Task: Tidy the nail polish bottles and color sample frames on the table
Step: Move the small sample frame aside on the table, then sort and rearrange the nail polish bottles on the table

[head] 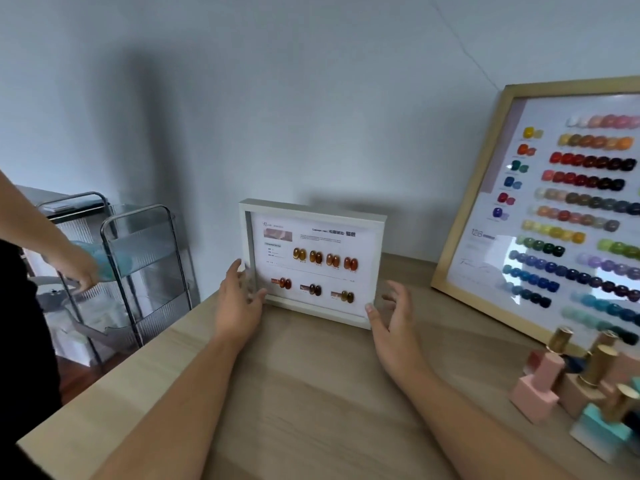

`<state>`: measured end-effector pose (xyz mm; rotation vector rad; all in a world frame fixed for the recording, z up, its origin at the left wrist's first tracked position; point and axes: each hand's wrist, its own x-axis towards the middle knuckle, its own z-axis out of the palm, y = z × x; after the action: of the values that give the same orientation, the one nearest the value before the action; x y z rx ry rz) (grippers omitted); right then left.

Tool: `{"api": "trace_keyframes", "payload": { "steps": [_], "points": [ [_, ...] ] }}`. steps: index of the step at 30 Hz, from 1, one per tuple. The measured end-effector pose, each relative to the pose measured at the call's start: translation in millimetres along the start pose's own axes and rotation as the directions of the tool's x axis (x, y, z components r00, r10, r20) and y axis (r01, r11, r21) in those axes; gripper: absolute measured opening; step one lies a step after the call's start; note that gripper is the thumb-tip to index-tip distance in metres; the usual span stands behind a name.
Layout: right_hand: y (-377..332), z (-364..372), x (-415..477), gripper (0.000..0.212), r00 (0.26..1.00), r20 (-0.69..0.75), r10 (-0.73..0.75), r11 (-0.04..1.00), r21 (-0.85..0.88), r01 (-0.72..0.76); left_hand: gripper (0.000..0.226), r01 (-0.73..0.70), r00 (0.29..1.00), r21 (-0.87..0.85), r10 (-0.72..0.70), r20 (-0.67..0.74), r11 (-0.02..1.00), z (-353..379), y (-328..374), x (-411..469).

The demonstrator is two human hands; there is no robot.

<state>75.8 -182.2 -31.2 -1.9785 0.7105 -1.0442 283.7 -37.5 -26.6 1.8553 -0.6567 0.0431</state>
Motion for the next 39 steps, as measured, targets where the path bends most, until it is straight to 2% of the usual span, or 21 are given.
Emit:
{"api": "trace_keyframes", "payload": {
  "steps": [3,5,9,13,15,19,22,26,30,33,36,39],
  "points": [
    [-4.6,-23.9,-27.1,0.041,0.997,-0.056,-0.055,0.998,-0.025,0.053,0.067,-0.095,0.991,0.060,0.100,-0.086,0.994,5.6,21.1,-38.9],
    [-9.2,-44.9,-49.3,0.030,0.993,-0.073,-0.088,0.996,-0.017,0.087,0.063,-0.179,0.978,0.068,0.185,-0.092,0.981,14.6,37.4,-66.3],
    [-10.4,-103.3,-99.7,0.013,0.982,-0.079,-0.174,0.983,-0.072,0.169,0.056,-0.307,0.949,0.000,0.306,0.076,0.952,53.2,82.4,-123.3],
    [-6.7,-165.4,-137.1,0.020,0.963,-0.155,-0.220,0.968,-0.156,0.196,0.050,-0.401,0.885,-0.114,0.416,0.208,0.909,101.4,134.1,-172.4],
    [0.9,-197.2,-151.2,0.028,0.949,-0.231,-0.214,0.966,-0.195,0.170,0.046,-0.440,0.853,-0.143,0.462,0.242,0.887,121.1,155.8,-195.5],
    [21.1,-255.0,-170.2,0.026,0.923,-0.364,-0.128,0.975,-0.219,0.049,0.034,-0.502,0.744,-0.223,0.549,0.382,0.835,149.1,181.7,-237.8],
    [33.4,-280.9,-170.9,0.029,0.917,-0.398,-0.032,0.980,-0.194,-0.049,0.043,-0.460,0.696,-0.212,0.499,0.517,0.862,166.3,188.6,-257.2],
    [42.9,-290.1,-162.7,0.035,0.953,-0.280,0.119,0.972,-0.162,-0.169,0.063,-0.424,0.734,-0.088,0.399,0.550,0.901,182.9,191.1,-267.0],
    [44.5,-290.6,-155.9,0.043,0.983,-0.153,0.102,0.960,-0.243,-0.137,0.067,-0.435,0.754,-0.001,0.365,0.546,0.900,193.3,192.8,-269.5],
    [45.9,-289.9,-151.4,0.046,0.990,-0.101,0.100,0.955,-0.270,-0.124,0.064,-0.436,0.769,0.011,0.366,0.524,0.900,198.9,193.2,-269.1],
    [47.5,-289.5,-148.1,0.041,0.993,-0.098,0.068,0.950,-0.296,-0.095,0.048,-0.442,0.783,0.007,0.382,0.491,0.897,200.9,191.3,-267.2],
    [51.0,-288.7,-146.7,0.039,0.994,-0.088,0.062,0.949,-0.303,-0.086,0.038,-0.447,0.762,-0.021,0.393,0.515,0.894,202.3,189.1,-266.5]
  ]
}}
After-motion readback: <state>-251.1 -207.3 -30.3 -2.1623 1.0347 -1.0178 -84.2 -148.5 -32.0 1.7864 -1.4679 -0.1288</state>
